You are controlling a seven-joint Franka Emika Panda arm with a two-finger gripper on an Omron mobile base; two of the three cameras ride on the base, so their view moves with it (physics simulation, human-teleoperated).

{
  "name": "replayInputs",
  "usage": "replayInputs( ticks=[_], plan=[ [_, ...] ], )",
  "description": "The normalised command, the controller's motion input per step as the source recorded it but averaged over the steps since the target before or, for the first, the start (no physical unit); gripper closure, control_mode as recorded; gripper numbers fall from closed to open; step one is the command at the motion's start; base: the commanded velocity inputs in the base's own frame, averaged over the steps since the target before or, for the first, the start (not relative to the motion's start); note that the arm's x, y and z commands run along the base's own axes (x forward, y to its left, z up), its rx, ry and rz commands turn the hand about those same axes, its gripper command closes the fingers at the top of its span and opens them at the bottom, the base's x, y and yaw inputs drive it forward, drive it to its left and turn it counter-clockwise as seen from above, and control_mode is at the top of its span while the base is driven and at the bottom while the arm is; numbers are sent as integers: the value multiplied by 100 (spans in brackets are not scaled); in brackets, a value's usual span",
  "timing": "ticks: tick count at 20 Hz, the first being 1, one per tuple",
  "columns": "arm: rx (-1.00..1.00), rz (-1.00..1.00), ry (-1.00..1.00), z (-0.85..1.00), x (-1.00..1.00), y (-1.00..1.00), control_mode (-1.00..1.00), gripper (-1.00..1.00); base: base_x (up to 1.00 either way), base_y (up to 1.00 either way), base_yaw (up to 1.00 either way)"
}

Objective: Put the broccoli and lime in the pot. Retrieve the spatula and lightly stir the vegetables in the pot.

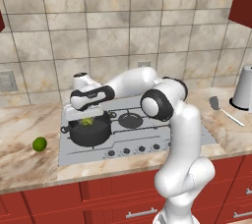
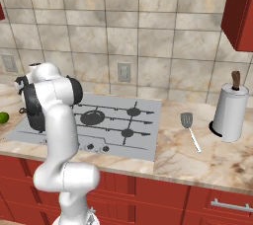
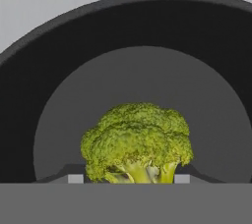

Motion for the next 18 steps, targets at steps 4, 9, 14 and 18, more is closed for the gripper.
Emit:
replayInputs(
  ticks=[4, 9, 14, 18],
  plan=[
    [0, 3, 2, 0, 30, 0, -100, 100, 0, 0, 0],
    [0, 0, 1, -9, 58, 0, -100, 100, 0, 0, 0],
    [0, 0, 0, 0, 1, 0, -100, 100, 0, 0, 0],
    [0, 0, 0, 0, -43, -3, -100, 100, 0, 0, 0]
  ],
)
